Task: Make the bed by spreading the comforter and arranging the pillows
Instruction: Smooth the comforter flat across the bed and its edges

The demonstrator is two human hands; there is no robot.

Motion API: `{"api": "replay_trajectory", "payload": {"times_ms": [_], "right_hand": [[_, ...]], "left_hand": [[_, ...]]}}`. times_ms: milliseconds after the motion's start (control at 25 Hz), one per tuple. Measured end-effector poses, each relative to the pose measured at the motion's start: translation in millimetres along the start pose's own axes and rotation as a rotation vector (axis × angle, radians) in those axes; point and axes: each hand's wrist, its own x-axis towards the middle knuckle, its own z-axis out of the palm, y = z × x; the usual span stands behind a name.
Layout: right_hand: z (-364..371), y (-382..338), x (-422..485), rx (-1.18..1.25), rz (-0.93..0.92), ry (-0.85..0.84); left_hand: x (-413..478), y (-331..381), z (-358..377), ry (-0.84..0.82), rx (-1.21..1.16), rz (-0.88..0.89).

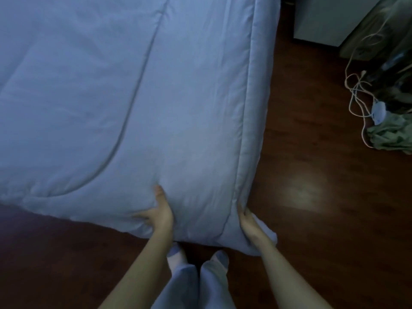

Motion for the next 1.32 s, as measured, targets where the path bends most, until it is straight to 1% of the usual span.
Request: {"api": "replay_trajectory", "payload": {"times_ms": [40, 120, 200, 280, 360, 400, 440, 560, 600, 640, 680, 720, 800, 840, 880, 960, 1000, 1080, 1120, 1160, 1240, 1280, 1320], "right_hand": [[-3, 9, 0, -0.032, -0.01, -0.044], [-8, 21, 6, 0.075, -0.104, -0.1], [-18, 20, 14, 0.062, -0.168, -0.101], [-33, 12, 24, -0.167, -0.226, -0.137], [-58, -3, 28, -0.476, -0.298, -0.264], [-75, -11, 27, -0.552, -0.351, -0.317], [-96, -19, 24, -0.52, -0.419, -0.376], [-155, -29, 3, -0.12, -0.577, -0.58], [-165, -26, -3, -0.024, -0.59, -0.621], [-172, -17, -5, 0.016, -0.582, -0.628], [-170, -7, -1, -0.005, -0.567, -0.601], [-163, 3, 7, -0.094, -0.553, -0.556], [-149, 11, 15, -0.426, -0.564, -0.448], [-146, 15, 16, -0.532, -0.575, -0.403], [-146, 18, 16, -0.514, -0.586, -0.407], [-148, 30, 21, -0.335, -0.564, -0.471], [-147, 34, 21, -0.312, -0.548, -0.479], [-142, 36, 24, -0.423, -0.554, -0.412], [-141, 35, 25, -0.44, -0.578, -0.392], [-142, 35, 25, -0.362, -0.593, -0.421], [-150, 42, 26, -0.134, -0.56, -0.523], [-153, 49, 30, -0.12, -0.496, -0.527], [-151, 57, 38, -0.208, -0.444, -0.495]], "left_hand": [[-8, -11, 0, -0.085, -0.026, -0.039], [-14, -32, -5, -0.208, 0.066, -0.053], [-9, -44, -8, -0.247, 0.146, -0.023], [-6, -47, -9, -0.241, 0.225, 0.054], [-17, -46, -15, -0.186, 0.264, 0.132], [-28, -47, -21, -0.158, 0.242, 0.158], [-42, -47, -27, -0.123, 0.184, 0.202], [-84, -36, -41, -0.05, -0.083, 0.388], [-94, -29, -42, -0.044, -0.113, 0.432], [-99, -27, -39, -0.031, -0.087, 0.472], [-100, -27, -34, -0.017, -0.015, 0.492], [-97, -33, -29, -0.008, 0.106, 0.488], [-97, -50, -25, 0.004, 0.41, 0.386], [-102, -58, -24, 0.018, 0.502, 0.359], [-109, -60, -22, 0.015, 0.5, 0.376], [-126, -61, -17, -0.039, 0.388, 0.442], [-133, -61, -13, -0.044, 0.357, 0.467], [-139, -66, -1, 0.049, 0.398, 0.546], [-137, -63, 7, 0.101, 0.442, 0.63], [-132, -56, 16, 0.123, 0.504, 0.738], [-119, -31, 32, 0.049, 0.751, 0.893], [-110, -18, 39, -0.012, 0.876, 0.922], [-101, -10, 45, -0.07, 0.977, 0.932]]}}
